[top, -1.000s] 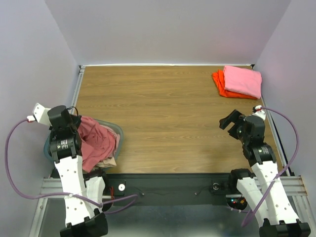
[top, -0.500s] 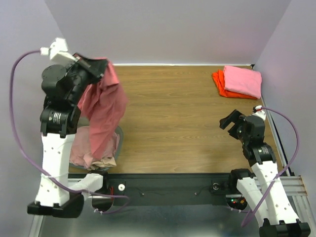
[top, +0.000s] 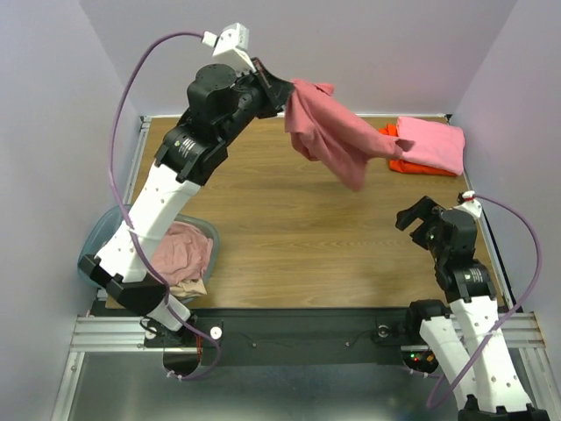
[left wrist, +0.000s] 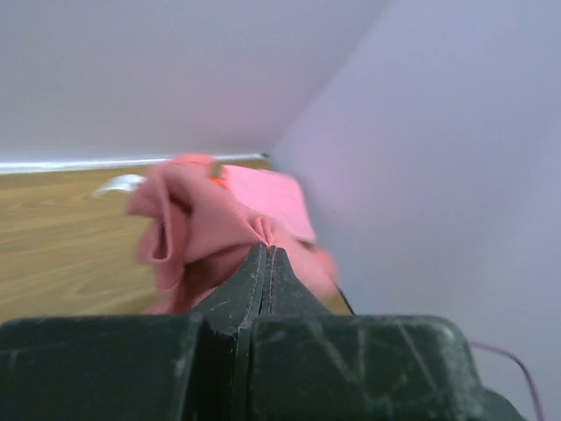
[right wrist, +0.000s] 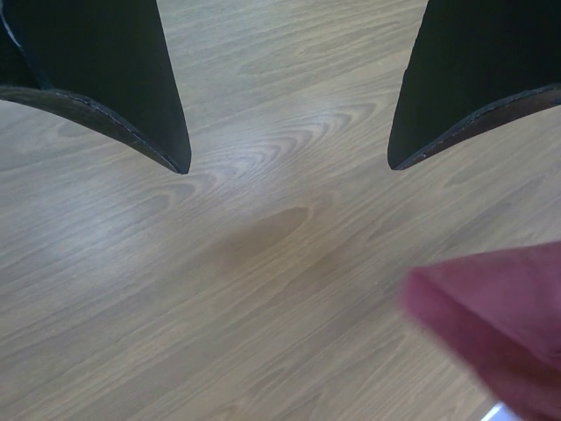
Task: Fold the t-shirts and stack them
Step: Move the tshirt to the center of the board, then flatten the tshirt out
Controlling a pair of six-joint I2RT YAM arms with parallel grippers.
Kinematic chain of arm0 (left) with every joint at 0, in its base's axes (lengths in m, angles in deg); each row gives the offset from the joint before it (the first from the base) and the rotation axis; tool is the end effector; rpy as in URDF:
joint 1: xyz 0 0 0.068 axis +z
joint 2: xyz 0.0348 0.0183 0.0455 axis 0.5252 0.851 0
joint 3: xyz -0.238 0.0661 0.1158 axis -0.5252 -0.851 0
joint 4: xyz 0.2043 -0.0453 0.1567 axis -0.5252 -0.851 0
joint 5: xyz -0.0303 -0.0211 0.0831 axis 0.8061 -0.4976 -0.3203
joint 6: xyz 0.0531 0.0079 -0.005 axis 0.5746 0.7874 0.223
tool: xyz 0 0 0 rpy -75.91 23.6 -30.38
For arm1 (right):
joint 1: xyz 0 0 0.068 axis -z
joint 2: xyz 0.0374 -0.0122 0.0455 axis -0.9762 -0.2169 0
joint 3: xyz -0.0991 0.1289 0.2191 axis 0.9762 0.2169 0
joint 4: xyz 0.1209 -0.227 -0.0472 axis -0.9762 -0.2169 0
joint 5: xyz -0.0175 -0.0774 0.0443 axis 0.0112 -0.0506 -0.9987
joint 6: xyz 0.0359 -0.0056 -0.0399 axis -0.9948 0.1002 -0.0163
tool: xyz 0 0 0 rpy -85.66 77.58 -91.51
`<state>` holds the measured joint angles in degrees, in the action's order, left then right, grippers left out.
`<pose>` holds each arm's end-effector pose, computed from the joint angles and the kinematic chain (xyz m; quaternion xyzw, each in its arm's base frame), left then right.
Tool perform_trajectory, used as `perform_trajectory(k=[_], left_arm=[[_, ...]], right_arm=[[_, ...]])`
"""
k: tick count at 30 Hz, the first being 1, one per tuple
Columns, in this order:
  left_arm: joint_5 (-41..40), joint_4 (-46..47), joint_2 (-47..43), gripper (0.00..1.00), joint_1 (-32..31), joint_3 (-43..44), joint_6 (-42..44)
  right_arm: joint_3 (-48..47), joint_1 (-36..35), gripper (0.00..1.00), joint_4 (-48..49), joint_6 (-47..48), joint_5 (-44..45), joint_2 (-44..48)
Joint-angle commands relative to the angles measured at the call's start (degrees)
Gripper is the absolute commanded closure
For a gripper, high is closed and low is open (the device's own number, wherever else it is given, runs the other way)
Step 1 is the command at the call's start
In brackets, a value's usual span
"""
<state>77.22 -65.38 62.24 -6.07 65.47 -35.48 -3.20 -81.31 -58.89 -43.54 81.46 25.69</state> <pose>0.2437 -0.1894 0.5625 0.0470 0.6466 -0.4306 0.6279 0.1293 0.0026 0.2759 0.2638 0.8089 0.1000 0.5159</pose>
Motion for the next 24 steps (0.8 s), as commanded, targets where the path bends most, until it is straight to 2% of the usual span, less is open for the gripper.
perform_trajectory(k=[1, 2, 3, 7, 10, 12, 20, 24], left_arm=[[-22.9, 1.9, -8.5, 0.73, 2.4, -6.1, -2.1], [-27.9, -1.4, -8.5, 0.57, 3.6, -10.3, -3.2], [-29.7, -3.1, -8.3, 0.02, 6.5, -12.3, -4.1], [-27.4, -9.3, -4.9, 0.02, 11.6, -20.5, -7.0], [-29.8, -12.9, -3.2, 0.02, 12.1, -25.9, -9.2], [-29.3, -12.1, -4.5, 0.02, 12.1, -28.9, -9.8], [-14.6, 5.2, -14.9, 0.02, 10.2, -52.7, -8.3], [-14.0, 9.4, -13.3, 0.01, 9.5, -54.2, -4.9]], right_arm=[[-5.1, -0.2, 0.00, -3.5, -0.3, 5.4, 1.5], [-6.0, -0.2, 0.00, -5.0, -0.2, 6.0, 1.7], [-6.6, -0.2, 0.00, -5.9, -0.2, 7.2, 2.1], [-8.6, -0.1, 0.00, -9.8, -0.2, 8.4, 2.1], [-9.3, -0.1, 0.00, -10.9, 0.1, 8.1, 2.0], [-9.3, -0.1, 0.00, -11.0, 0.1, 7.6, 1.5], [-6.2, -0.1, 0.00, -9.2, -2.4, 4.7, -3.4], [-3.8, -0.1, 0.00, -2.8, -2.7, 1.1, -8.6]])
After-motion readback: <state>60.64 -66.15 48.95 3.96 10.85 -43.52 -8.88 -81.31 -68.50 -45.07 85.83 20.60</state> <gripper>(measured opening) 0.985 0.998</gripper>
